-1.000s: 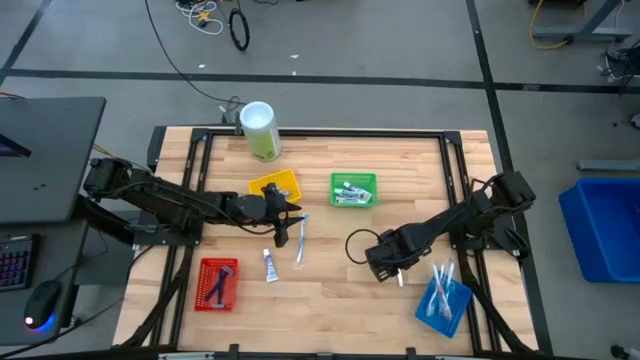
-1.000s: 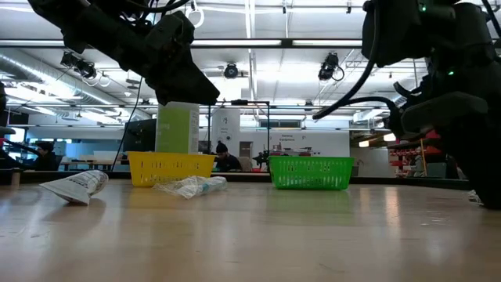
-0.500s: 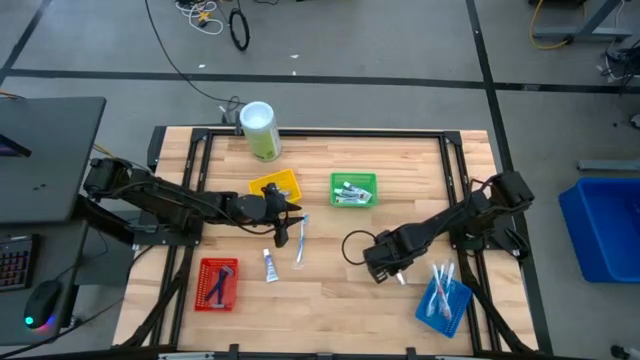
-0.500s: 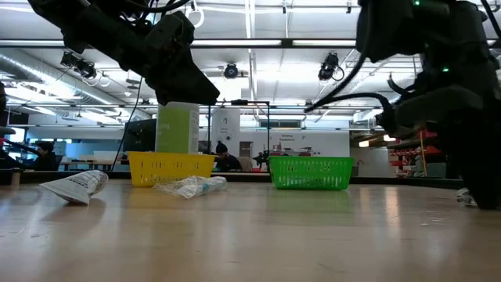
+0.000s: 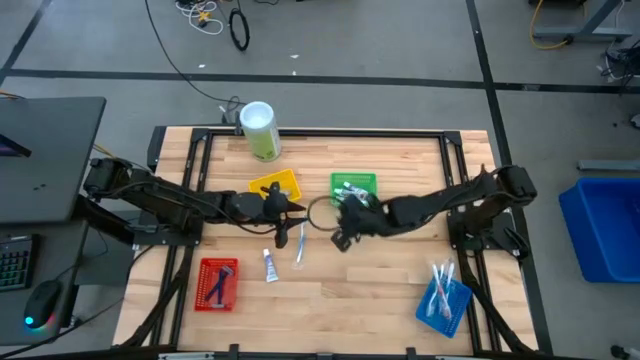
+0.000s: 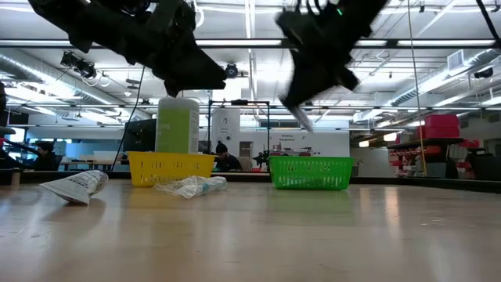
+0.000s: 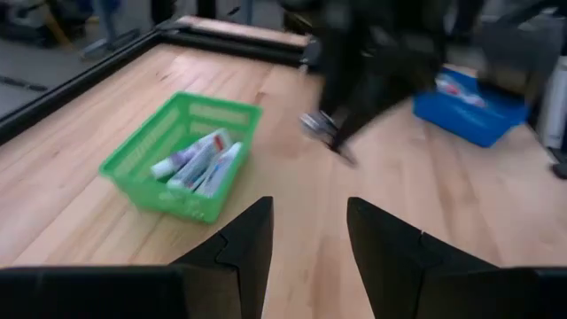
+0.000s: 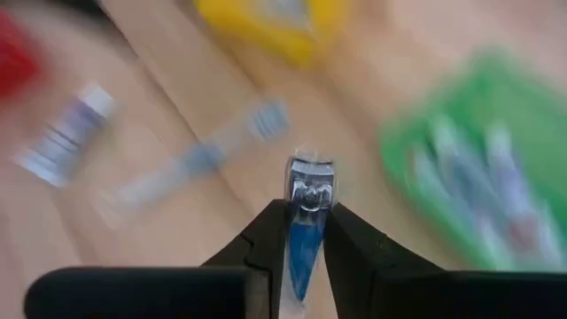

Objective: Pick & Place Travel size toiletries
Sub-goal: Put the silver nail cutter into the yellow bin

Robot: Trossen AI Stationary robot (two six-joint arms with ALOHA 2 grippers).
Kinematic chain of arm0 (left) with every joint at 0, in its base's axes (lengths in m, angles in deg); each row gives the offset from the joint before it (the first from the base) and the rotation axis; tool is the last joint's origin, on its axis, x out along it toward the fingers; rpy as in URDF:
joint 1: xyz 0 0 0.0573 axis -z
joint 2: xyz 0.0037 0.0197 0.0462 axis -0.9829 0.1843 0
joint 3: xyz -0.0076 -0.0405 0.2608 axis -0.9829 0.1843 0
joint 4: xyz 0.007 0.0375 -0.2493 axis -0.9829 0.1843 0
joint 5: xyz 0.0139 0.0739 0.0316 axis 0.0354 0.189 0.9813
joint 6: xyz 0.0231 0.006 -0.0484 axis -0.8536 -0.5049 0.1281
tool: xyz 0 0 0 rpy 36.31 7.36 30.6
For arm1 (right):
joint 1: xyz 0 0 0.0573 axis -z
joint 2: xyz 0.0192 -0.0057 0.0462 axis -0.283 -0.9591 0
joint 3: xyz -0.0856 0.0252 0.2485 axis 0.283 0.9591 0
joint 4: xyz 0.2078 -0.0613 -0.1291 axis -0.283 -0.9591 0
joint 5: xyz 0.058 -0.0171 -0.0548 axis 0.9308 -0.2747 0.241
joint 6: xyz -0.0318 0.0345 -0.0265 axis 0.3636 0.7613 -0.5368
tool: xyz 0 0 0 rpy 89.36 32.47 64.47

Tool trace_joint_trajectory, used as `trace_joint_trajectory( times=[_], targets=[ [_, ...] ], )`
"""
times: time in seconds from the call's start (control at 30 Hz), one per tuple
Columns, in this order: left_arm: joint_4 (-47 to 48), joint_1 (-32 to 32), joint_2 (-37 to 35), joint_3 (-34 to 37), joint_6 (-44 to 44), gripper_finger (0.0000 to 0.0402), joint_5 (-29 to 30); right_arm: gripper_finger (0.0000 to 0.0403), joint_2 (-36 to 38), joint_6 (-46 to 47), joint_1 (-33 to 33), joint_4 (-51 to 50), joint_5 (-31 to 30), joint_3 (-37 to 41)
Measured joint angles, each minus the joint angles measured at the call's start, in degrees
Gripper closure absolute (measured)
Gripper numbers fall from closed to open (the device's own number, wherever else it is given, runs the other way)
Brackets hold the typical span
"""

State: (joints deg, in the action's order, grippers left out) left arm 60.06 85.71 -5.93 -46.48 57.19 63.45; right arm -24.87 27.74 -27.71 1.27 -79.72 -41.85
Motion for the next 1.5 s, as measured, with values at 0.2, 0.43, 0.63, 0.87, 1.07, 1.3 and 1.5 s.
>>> trace_joint_trajectory(
  times=[0.2,0.43,0.63,0.87,1.07,1.3,1.5],
  targets=[
    [-2.1,0.0,0.0,0.0,-2.3,0.0233,-2.5,0.0335,2.2,-24.8,5.5,17.8,11.0,-1.2],
    [-4.3,0.0,0.0,0.0,-2.0,0.0193,-2.7,0.0335,2.3,-33.7,8.6,21.8,17.5,-1.2],
    [-7.1,-1.0,0.0,0.0,-2.2,0.0171,-1.9,0.0335,2.3,-34.3,9.0,26.6,17.4,-1.1],
    [-8.3,-2.2,0.0,0.0,-2.4,0.0168,-1.9,0.0335,2.3,-35.7,9.0,30.3,19.3,-1.1],
    [-11.3,-2.3,0.0,0.0,-6.2,0.0178,-4.6,0.0335,2.3,-37.4,9.1,33.3,19.3,-1.1],
    [-13.0,-2.3,0.0,0.0,-7.2,0.0228,-7.6,0.0335,2.3,-38.0,9.1,33.8,19.3,-1.1],
    [-12.9,-2.3,0.0,0.0,-7.3,0.0293,-7.7,0.0335,2.3,-38.2,9.1,34.4,19.4,-1.1]
  ],
)
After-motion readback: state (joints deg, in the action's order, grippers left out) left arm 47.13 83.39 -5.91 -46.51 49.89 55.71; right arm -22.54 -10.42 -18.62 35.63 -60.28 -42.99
